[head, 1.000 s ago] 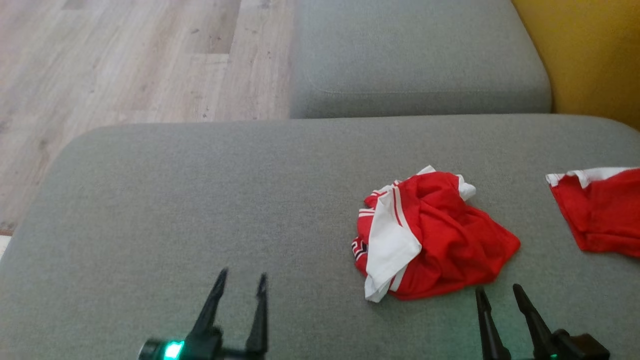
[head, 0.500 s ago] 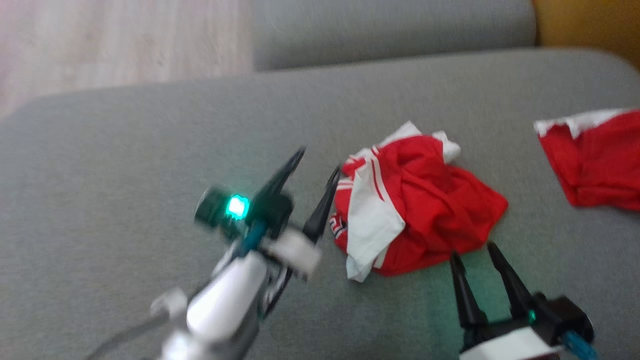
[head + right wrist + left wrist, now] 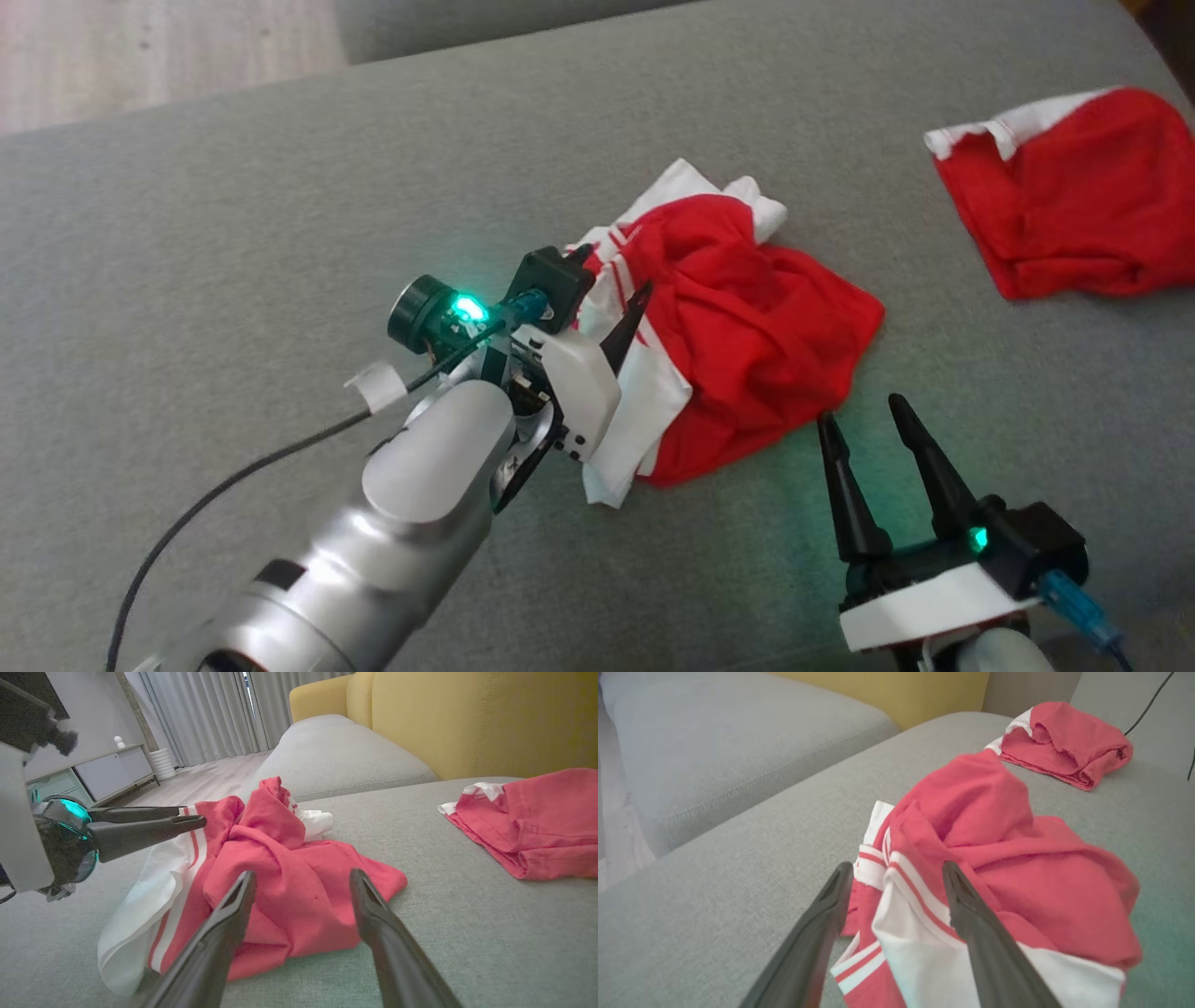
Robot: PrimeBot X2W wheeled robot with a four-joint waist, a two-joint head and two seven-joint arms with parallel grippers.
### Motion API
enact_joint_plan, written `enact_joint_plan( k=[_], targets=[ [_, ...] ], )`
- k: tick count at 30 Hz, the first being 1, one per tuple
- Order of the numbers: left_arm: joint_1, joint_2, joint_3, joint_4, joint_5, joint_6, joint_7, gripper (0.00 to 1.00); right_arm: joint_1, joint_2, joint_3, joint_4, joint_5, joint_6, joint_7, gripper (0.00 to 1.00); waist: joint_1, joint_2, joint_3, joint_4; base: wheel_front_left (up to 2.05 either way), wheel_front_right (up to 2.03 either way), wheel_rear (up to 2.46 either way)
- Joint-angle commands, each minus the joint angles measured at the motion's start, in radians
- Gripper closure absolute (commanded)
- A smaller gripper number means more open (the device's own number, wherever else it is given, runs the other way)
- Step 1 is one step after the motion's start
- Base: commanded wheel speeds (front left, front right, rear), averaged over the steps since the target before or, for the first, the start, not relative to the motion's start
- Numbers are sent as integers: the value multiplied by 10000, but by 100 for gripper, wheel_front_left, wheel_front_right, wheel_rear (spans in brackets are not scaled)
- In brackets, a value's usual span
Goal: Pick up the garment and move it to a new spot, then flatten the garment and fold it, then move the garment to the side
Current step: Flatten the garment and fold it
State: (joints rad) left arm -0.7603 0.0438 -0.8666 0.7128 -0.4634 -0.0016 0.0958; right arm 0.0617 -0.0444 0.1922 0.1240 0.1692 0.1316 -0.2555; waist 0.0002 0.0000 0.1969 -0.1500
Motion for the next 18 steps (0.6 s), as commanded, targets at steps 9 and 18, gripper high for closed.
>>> enact_joint_plan(
  k=[9,18],
  targets=[
    [-901,64,-271,39,-811,-592,-628,100,-343,-58,223,-195,94,-9,-63,0,-2,0,-16,-358,0,0,0],
    [-2336,64,-218,-1768,-3277,-937,-1274,100,-45,-58,317,-105,328,-9,-63,0,-2,0,-1098,-742,0,0,0]
  ],
)
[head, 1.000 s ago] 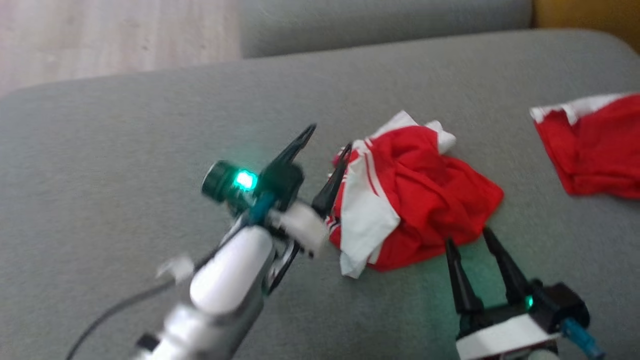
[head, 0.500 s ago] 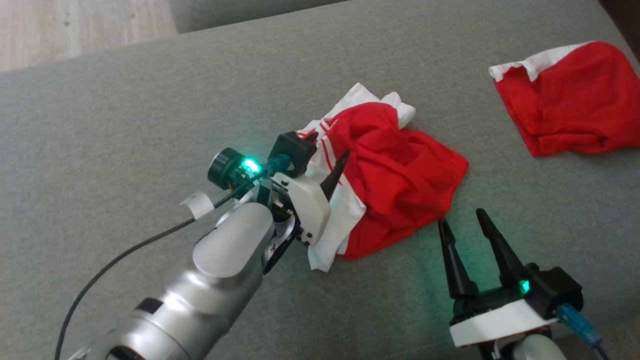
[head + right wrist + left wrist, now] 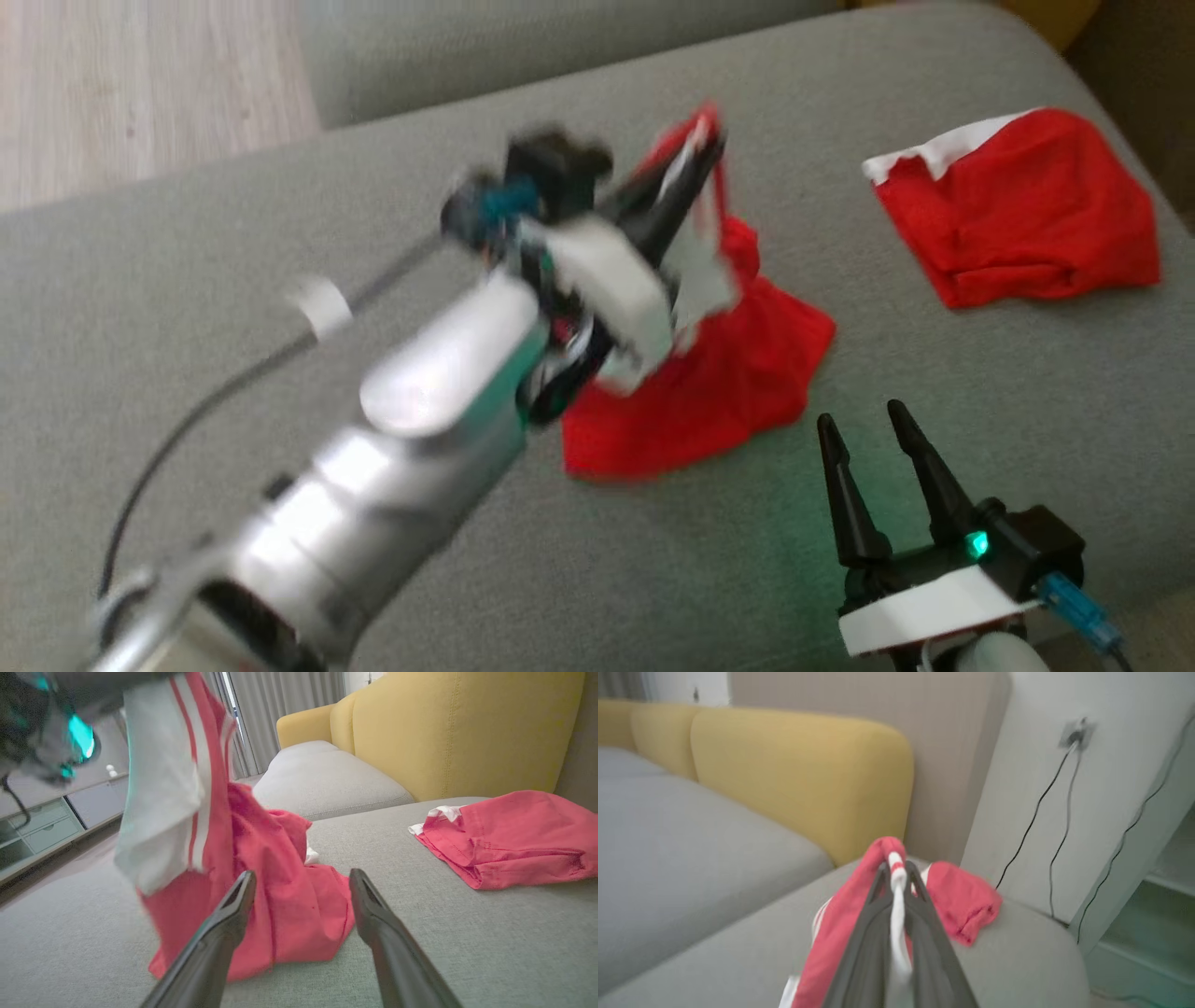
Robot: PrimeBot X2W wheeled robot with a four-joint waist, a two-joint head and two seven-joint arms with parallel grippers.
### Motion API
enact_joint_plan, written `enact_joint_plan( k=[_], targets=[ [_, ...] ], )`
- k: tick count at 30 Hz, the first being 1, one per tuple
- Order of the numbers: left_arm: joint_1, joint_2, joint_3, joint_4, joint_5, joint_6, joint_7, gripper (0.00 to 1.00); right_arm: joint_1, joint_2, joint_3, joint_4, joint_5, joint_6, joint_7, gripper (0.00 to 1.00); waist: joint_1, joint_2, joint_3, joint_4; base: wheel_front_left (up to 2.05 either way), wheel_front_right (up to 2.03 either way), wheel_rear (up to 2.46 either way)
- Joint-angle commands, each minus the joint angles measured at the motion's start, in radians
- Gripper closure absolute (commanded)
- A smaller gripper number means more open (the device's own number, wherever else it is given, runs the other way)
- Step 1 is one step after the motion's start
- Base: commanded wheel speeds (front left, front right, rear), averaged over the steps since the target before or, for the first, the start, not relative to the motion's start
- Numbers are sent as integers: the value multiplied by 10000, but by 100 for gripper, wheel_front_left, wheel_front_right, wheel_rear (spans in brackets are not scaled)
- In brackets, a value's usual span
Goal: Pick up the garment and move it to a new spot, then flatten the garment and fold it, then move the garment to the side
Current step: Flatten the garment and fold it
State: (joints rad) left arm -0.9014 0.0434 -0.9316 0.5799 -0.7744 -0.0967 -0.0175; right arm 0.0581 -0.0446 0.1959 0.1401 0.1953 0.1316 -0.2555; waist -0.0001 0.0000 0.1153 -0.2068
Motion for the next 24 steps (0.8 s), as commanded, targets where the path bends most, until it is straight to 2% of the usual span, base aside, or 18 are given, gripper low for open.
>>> enact_joint_plan(
  k=[1,4,9,14,18,24],
  targets=[
    [-1237,68,469,-573,-387,62,-205,100,26,-56,326,-256,106,-9,-63,0,1,0,-424,-258,0,0,0],
    [-2454,68,596,-694,-622,333,-630,100,172,-56,419,-224,199,-9,-63,0,1,0,-750,-483,0,0,0],
    [-4504,68,1370,103,-775,1069,-1787,100,387,-56,399,-232,266,-9,-63,0,1,0,-1168,-788,0,0,0],
    [-5437,68,2040,975,-1353,1560,-2303,100,613,-56,109,-297,275,-9,-63,0,1,0,-1349,-584,0,0,0],
    [-4460,68,1968,1964,-1473,1705,-2392,100,690,-56,-4,-390,339,-9,-63,0,1,0,-1380,-221,0,0,0],
    [-1523,338,2003,3165,-1824,1571,-2430,100,720,-56,-92,-505,351,-9,-63,0,1,0,-1179,364,0,0,0]
  ],
)
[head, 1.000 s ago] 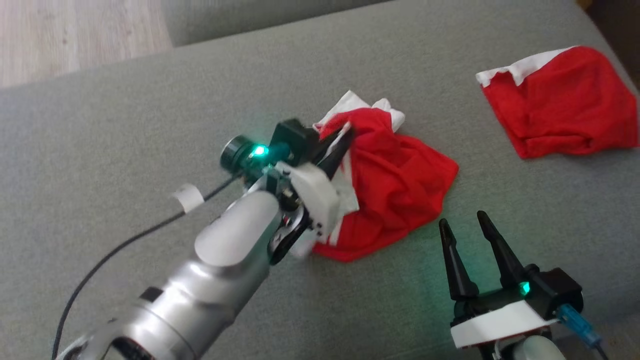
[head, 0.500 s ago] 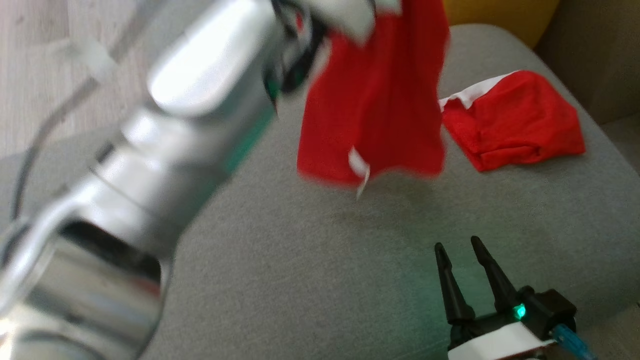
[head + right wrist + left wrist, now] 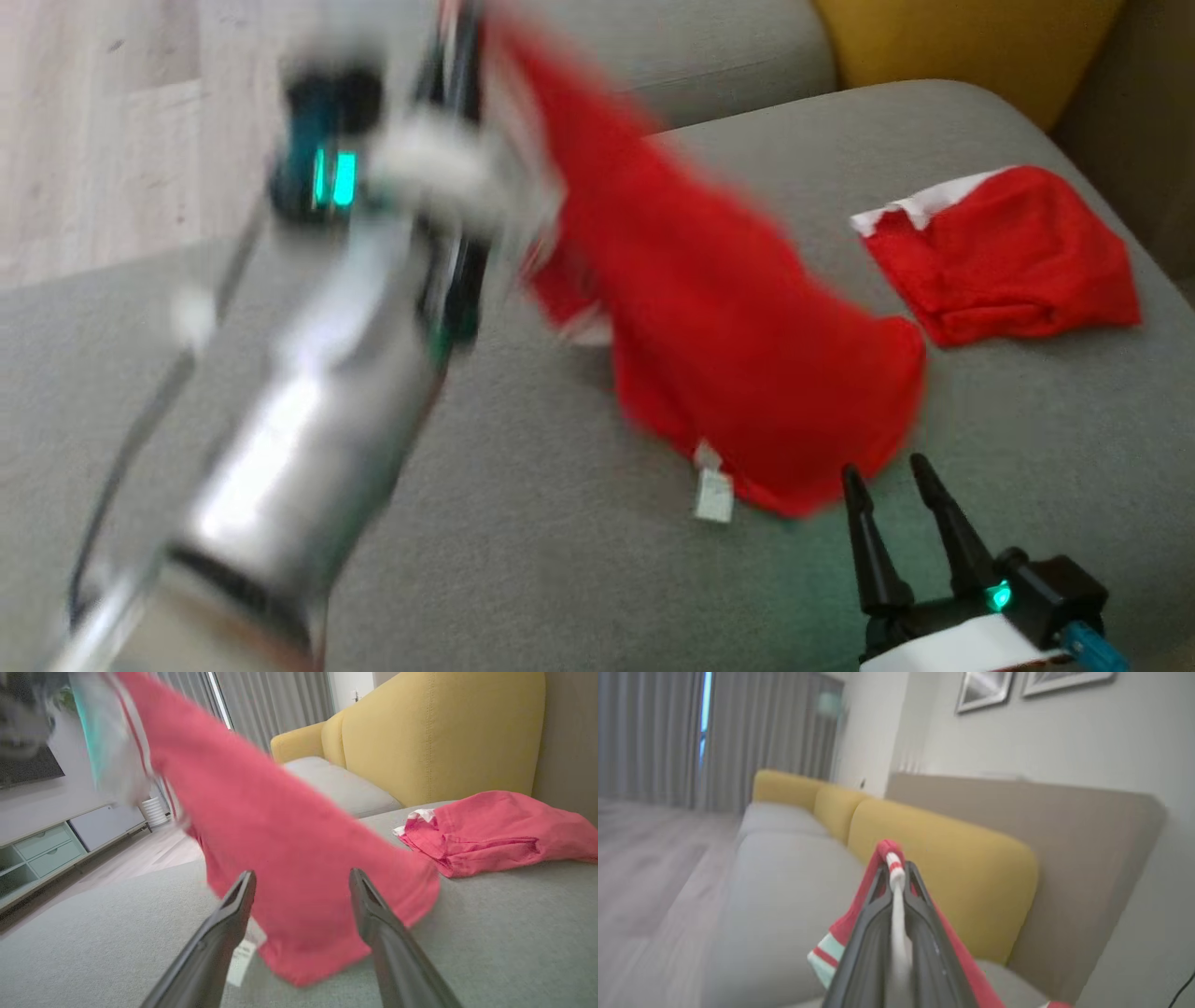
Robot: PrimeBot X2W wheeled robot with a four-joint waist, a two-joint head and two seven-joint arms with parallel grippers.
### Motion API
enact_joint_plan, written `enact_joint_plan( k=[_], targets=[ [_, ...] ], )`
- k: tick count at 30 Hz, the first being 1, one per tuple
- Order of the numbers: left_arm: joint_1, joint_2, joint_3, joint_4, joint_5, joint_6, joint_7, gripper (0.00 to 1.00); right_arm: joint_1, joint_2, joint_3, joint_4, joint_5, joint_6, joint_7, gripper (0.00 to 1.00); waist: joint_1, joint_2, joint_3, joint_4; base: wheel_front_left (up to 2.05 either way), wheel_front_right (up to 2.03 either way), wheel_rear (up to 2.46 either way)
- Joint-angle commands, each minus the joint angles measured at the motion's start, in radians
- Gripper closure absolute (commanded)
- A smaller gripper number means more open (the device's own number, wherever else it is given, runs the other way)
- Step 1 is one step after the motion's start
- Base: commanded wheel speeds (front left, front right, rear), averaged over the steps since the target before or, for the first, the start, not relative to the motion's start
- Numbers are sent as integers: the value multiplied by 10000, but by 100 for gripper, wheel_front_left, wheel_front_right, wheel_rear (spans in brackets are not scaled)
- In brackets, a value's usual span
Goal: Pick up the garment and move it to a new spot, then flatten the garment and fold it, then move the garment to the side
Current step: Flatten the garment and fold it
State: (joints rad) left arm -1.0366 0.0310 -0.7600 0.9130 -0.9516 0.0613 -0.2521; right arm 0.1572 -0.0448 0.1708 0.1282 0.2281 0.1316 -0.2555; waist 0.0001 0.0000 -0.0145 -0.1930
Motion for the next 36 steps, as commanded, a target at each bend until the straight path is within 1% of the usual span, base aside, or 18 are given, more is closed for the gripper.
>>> enact_joint_plan(
  k=[1,4,8,12,17,22,26,28,31,32,33,34,36],
  targets=[
    [-171,463,287,-165,-52,-9,-85,100,-271,-54,159,-386,23,-9,-63,0,-1,0,119,226,0,0,0],
    [1299,854,783,-259,-46,67,-92,100,-243,-54,28,-434,-18,-9,-63,0,-1,0,259,550,0,0,0],
    [3139,1313,1691,-945,217,184,-94,100,-214,-54,-155,-486,-90,-9,-63,0,-1,0,440,1009,0,0,0],
    [4642,1570,2431,-1805,668,323,-95,100,-247,-54,-187,-488,-160,-9,-63,0,-1,0,577,1355,0,0,0],
    [6190,1765,3160,-3011,1278,601,-96,100,-311,-54,-202,-527,-201,-9,-63,0,-1,0,698,1559,0,0,0],
    [7626,1837,3546,-4035,1752,906,-96,100,-280,-54,-230,-531,-232,-9,-63,0,-1,0,701,1675,0,0,0],
    [8431,1871,3723,-4659,2041,1110,-96,100,-204,-54,-274,-500,-244,-9,-63,0,-1,0,641,1806,0,0,0],
    [8724,1938,3591,-4794,2153,1192,-33,100,-183,-54,-274,-490,-258,-9,-63,0,-1,0,619,1846,0,0,0],
    [9076,2135,3186,-4961,2247,1210,676,100,-187,-54,-281,-481,-274,-9,-63,0,-1,0,609,1891,0,0,0],
    [9143,2224,3089,-5077,2277,1212,877,78,-192,-54,-290,-482,-276,-9,-63,0,-1,0,608,1905,0,0,0],
    [9186,2319,3046,-5214,2312,1248,1004,53,-195,-54,-291,-482,-279,-9,-63,0,-1,0,606,1912,0,0,0],
    [9209,2418,3033,-5373,2344,1294,1095,0,-197,-54,-285,-481,-283,-9,-63,0,-1,0,603,1912,0,0,0],
    [9164,2609,3098,-5773,2398,1401,1169,0,-205,-54,-265,-480,-294,-9,-63,0,-1,0,609,1903,0,0,0]
  ],
)
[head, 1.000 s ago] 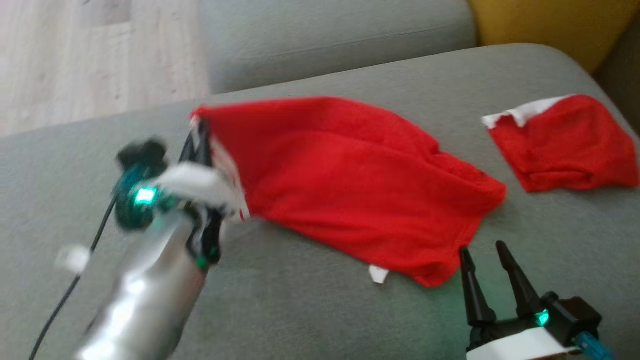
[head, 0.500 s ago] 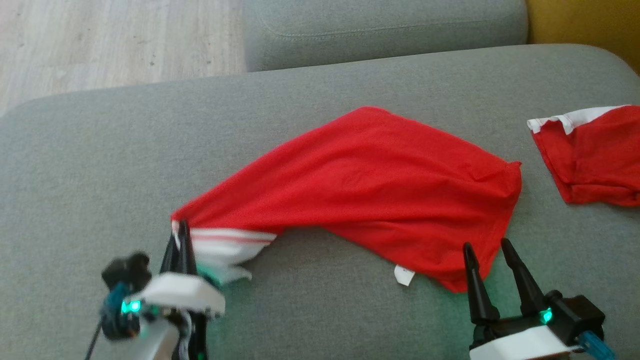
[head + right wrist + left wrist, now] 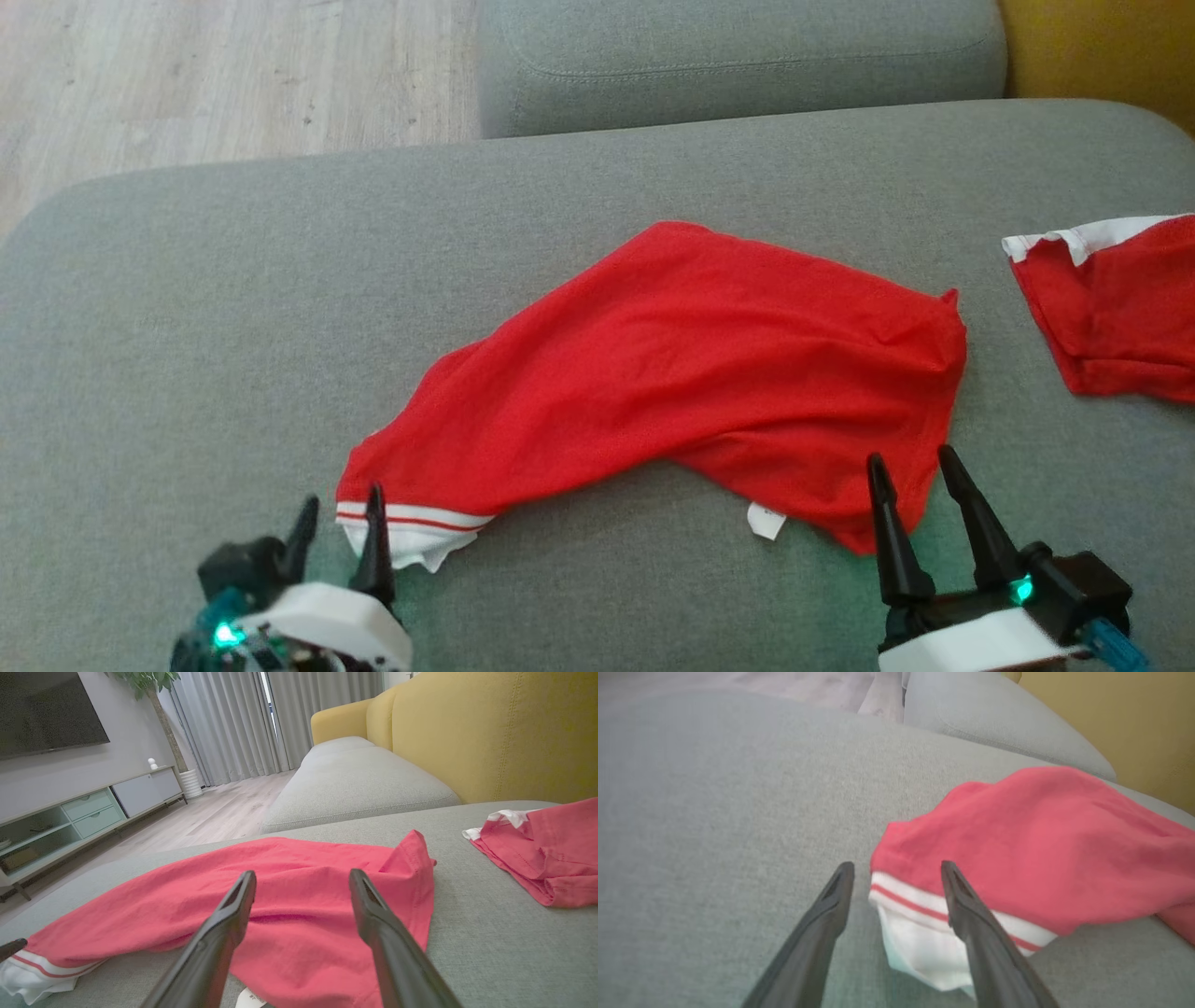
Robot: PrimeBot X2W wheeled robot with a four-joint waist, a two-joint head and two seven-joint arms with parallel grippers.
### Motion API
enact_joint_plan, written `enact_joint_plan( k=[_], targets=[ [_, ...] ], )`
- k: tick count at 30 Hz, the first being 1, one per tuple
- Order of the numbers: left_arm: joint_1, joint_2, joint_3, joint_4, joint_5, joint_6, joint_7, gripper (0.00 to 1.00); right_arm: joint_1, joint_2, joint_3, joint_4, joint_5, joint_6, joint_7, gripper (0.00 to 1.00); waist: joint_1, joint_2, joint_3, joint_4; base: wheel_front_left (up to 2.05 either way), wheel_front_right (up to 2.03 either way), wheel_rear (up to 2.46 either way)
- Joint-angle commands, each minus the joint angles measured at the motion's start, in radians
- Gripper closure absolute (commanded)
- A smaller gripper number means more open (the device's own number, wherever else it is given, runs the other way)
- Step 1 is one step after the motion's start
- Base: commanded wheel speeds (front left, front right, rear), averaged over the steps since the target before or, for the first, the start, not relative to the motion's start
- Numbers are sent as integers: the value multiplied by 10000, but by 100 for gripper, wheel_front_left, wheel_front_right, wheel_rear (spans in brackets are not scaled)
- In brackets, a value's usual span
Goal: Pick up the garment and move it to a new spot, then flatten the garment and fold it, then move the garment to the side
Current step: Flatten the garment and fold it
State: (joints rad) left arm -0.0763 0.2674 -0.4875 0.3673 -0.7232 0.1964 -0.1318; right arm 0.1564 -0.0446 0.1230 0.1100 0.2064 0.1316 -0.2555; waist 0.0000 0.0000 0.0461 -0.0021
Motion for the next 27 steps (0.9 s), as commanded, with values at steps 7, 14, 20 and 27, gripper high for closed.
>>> enact_joint_plan(
  k=[7,14,20,27],
  targets=[
    [-1911,984,250,-1800,682,-149,550,0,-318,-56,305,-319,-141,-9,-63,0,0,0,265,-105,0,0,0],
    [-4287,887,-577,-1433,1268,-1055,1536,0,-765,-56,506,-350,-308,-9,-63,0,0,0,895,-470,0,0,0],
    [-5800,151,-1462,637,1267,-2132,2445,0,-1179,-56,713,-346,-345,-9,-63,0,0,0,1595,-1018,0,0,0],
    [-6531,-259,-2305,3003,2235,-2355,1697,0,-1408,-56,734,-340,-356,-9,-63,0,0,0,2254,-1274,0,0,0]
  ],
)
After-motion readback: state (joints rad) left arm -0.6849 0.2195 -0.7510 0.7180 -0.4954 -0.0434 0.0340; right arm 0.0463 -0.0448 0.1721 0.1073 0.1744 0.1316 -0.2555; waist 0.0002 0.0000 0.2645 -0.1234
